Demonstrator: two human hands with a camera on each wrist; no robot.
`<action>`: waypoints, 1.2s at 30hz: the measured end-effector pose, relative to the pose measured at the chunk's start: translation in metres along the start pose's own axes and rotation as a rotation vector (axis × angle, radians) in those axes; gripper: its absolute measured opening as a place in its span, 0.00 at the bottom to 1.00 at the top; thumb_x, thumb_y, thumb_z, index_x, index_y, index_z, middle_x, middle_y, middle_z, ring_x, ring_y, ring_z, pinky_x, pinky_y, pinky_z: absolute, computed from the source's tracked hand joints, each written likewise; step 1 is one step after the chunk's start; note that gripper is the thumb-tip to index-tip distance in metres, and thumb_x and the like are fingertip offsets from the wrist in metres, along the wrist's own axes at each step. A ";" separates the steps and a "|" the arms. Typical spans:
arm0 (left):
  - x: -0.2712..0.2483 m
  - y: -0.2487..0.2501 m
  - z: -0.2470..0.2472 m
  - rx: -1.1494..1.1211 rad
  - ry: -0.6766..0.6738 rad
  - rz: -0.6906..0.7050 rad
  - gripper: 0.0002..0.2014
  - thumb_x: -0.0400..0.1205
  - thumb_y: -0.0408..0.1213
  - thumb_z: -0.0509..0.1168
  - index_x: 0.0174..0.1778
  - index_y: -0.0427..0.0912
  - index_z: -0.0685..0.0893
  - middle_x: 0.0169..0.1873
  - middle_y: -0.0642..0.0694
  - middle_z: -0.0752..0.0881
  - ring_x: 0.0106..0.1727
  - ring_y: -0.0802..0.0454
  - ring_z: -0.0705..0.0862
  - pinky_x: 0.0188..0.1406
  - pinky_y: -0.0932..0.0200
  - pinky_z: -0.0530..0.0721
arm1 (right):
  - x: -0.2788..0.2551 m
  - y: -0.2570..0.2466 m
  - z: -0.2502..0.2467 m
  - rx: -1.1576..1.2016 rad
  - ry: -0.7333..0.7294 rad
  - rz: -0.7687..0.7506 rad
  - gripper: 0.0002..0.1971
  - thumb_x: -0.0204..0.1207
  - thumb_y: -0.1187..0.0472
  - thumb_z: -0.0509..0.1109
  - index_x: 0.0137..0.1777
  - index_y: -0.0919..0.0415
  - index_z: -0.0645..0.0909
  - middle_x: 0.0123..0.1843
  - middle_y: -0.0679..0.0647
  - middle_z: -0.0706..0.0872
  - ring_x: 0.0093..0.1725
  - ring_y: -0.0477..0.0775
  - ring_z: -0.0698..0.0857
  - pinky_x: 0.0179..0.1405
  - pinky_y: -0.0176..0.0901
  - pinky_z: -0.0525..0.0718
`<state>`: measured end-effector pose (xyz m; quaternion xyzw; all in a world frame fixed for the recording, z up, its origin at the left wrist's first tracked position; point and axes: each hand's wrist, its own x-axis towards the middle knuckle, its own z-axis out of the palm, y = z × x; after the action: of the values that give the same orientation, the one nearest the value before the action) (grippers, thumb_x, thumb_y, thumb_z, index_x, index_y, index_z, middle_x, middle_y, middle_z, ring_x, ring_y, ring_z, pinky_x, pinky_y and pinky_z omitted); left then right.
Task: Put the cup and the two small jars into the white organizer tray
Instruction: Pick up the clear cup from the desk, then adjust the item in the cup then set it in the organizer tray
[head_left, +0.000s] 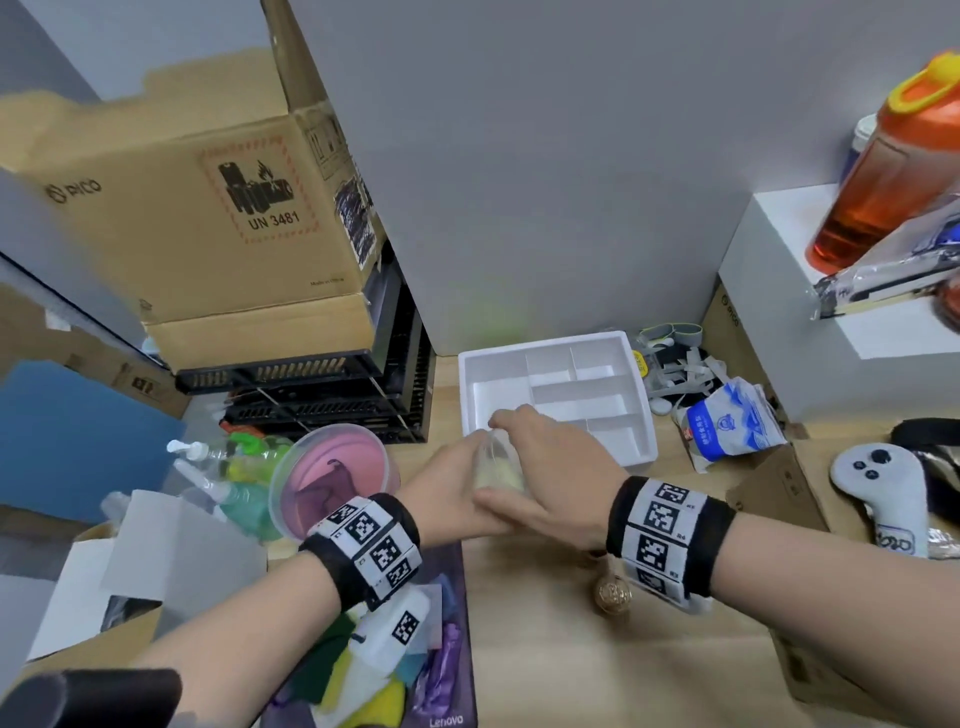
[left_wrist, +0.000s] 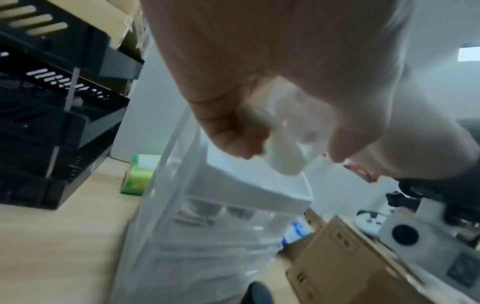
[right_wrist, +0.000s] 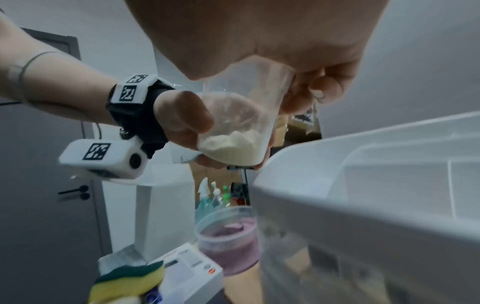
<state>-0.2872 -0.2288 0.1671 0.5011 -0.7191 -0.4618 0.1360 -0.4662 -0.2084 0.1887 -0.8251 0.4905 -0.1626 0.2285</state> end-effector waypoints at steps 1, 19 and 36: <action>0.006 0.002 -0.004 0.022 0.055 -0.007 0.33 0.59 0.49 0.79 0.60 0.45 0.80 0.50 0.50 0.89 0.49 0.55 0.88 0.53 0.56 0.89 | 0.007 -0.001 -0.007 -0.025 0.006 0.024 0.35 0.76 0.30 0.61 0.76 0.52 0.63 0.65 0.54 0.77 0.55 0.62 0.83 0.55 0.56 0.79; 0.031 0.018 -0.026 -0.322 -0.133 -0.257 0.38 0.56 0.32 0.63 0.67 0.43 0.71 0.43 0.39 0.73 0.39 0.45 0.72 0.38 0.51 0.74 | 0.036 0.014 -0.021 -0.086 -0.007 0.119 0.28 0.80 0.34 0.55 0.77 0.44 0.62 0.61 0.52 0.76 0.37 0.57 0.78 0.42 0.49 0.74; 0.040 0.016 -0.017 -0.579 -0.116 -0.294 0.25 0.83 0.58 0.51 0.60 0.44 0.83 0.38 0.41 0.79 0.27 0.51 0.69 0.28 0.56 0.66 | 0.034 0.025 -0.006 0.001 0.020 0.099 0.26 0.76 0.33 0.57 0.68 0.46 0.64 0.58 0.51 0.76 0.48 0.63 0.85 0.51 0.56 0.82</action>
<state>-0.3040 -0.2709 0.1786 0.5130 -0.4844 -0.6895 0.1635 -0.4716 -0.2500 0.1822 -0.7980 0.5330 -0.1592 0.2318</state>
